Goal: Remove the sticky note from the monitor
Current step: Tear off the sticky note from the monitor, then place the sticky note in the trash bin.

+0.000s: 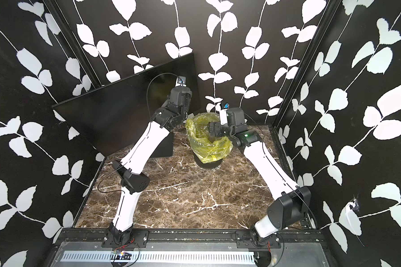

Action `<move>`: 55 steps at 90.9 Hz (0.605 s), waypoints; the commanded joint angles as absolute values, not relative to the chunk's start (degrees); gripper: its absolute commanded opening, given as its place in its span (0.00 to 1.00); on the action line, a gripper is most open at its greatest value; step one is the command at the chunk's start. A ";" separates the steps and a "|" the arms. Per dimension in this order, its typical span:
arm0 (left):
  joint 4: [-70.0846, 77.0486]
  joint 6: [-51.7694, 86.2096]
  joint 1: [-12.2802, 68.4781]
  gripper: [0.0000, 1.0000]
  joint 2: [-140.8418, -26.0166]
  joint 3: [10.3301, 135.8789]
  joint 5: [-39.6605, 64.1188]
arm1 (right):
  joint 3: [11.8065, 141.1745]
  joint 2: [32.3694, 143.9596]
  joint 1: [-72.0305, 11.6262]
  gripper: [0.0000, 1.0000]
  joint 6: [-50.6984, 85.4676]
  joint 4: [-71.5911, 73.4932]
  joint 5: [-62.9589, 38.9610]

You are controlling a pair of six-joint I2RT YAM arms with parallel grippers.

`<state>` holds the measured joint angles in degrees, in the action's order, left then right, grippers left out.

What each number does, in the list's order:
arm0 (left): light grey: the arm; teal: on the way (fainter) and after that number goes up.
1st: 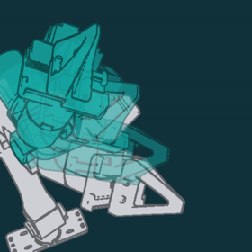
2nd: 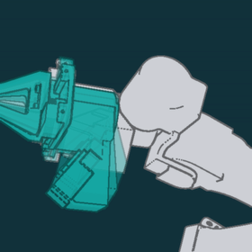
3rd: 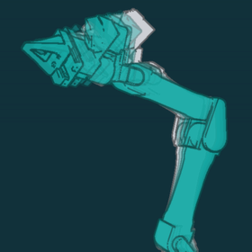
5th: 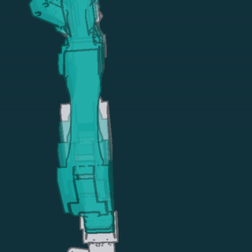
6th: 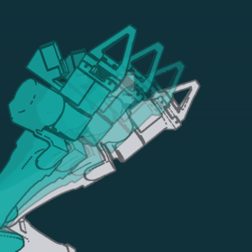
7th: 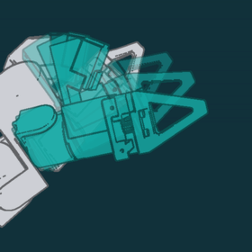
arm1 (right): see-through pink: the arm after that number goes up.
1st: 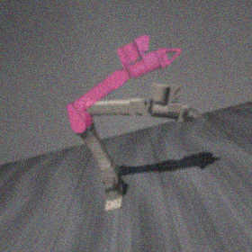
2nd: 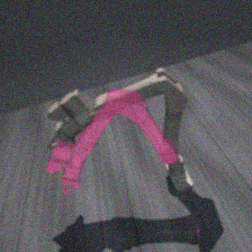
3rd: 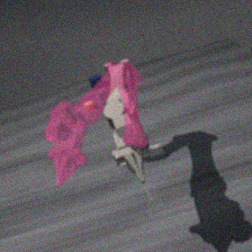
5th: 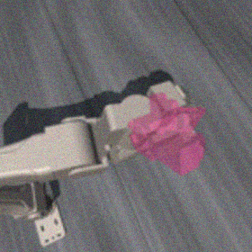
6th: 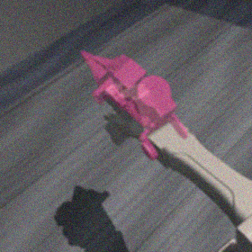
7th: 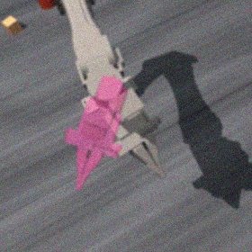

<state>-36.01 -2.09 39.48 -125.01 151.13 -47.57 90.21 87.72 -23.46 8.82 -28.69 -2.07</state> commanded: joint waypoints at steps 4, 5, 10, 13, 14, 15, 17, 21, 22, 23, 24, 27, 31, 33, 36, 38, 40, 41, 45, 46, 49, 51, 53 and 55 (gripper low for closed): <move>-35.16 -1.63 39.81 0.00 -119.39 149.12 -48.79 | 88.95 85.14 -22.90 0.97 8.72 -25.72 -3.34; -35.38 -1.34 39.81 0.00 -119.24 148.96 -48.78 | 88.86 85.06 -22.87 0.97 8.71 -25.69 -3.39; -35.92 -0.77 39.81 0.00 -118.50 148.13 -48.30 | 88.54 84.72 -22.72 0.97 8.70 -25.59 -3.51; -35.92 -1.17 41.64 0.00 -118.04 147.59 -47.85 | 88.37 84.53 -22.66 0.97 8.70 -25.58 -3.52; -35.89 -1.29 41.91 0.00 -117.91 147.45 -47.70 | 88.30 84.45 -22.62 0.97 8.70 -25.58 -3.47; -35.87 -1.35 42.18 0.00 -117.80 147.38 -47.54 | 88.27 84.37 -22.56 0.97 8.70 -25.58 -3.49; -36.21 -1.00 42.56 0.00 -117.60 147.37 -47.04 | 88.18 84.20 -22.52 0.97 8.64 -25.51 -3.51; -37.34 0.98 42.84 0.00 -117.26 147.33 -44.87 | 88.01 83.93 -22.33 0.97 8.54 -25.41 -3.39; -37.79 1.67 42.87 0.00 -117.17 147.27 -44.37 | 87.95 83.80 -22.24 0.97 8.53 -25.41 -3.32; -38.27 2.24 42.92 0.00 -117.07 147.25 -43.94 | 87.92 83.74 -22.24 0.97 8.48 -25.40 -3.15; -38.78 3.28 42.95 0.00 -116.98 147.27 -43.50 | 87.91 83.66 -22.19 0.97 8.46 -25.40 -3.03; -40.37 5.90 43.12 0.00 -116.91 147.26 -41.40 | 87.89 83.45 -21.98 0.97 8.44 -25.44 -2.66; -42.58 9.50 43.23 0.00 -116.94 147.30 -37.51 | 88.01 83.05 -21.77 0.97 8.44 -25.56 -1.95; -43.58 11.73 43.35 0.00 -116.97 147.30 -36.21 | 88.05 82.81 -21.57 0.97 8.48 -25.64 -1.43; -44.91 14.66 43.50 0.00 -116.98 146.92 -33.31 | 88.06 82.53 -21.47 0.97 8.60 -25.70 -0.54; -45.40 16.04 43.61 0.00 -116.98 146.73 -30.83 | 88.07 82.38 -21.34 0.97 8.61 -25.74 0.00; -45.56 17.59 43.60 0.00 -116.98 146.37 -28.27 | 88.11 82.18 -21.24 0.97 8.55 -25.81 0.53; -45.72 18.24 43.68 0.00 -116.98 146.13 -27.06 | 88.13 82.09 -21.26 0.97 8.49 -25.92 0.88; -45.54 20.09 43.70 0.00 -116.98 145.44 -22.01 | 88.24 81.74 -21.19 0.97 8.37 -26.15 2.32; -45.36 20.20 43.74 0.00 -116.98 145.23 -20.67 | 88.19 81.61 -21.14 0.97 8.32 -26.22 2.65; -45.10 20.34 43.70 0.00 -117.10 144.85 -16.55 | 88.09 81.22 -21.06 0.97 8.15 -26.21 4.21; -45.35 20.71 43.75 0.00 -117.25 144.84 -14.40 | 87.96 80.88 -20.97 0.97 8.06 -26.17 5.25; -45.99 21.33 43.70 0.00 -117.42 144.84 -12.65 | 87.80 80.47 -20.89 0.97 7.97 -26.14 6.59; -46.81 21.79 43.75 0.00 -117.53 144.84 -10.99 | 87.63 80.12 -20.80 0.97 7.88 -26.07 7.64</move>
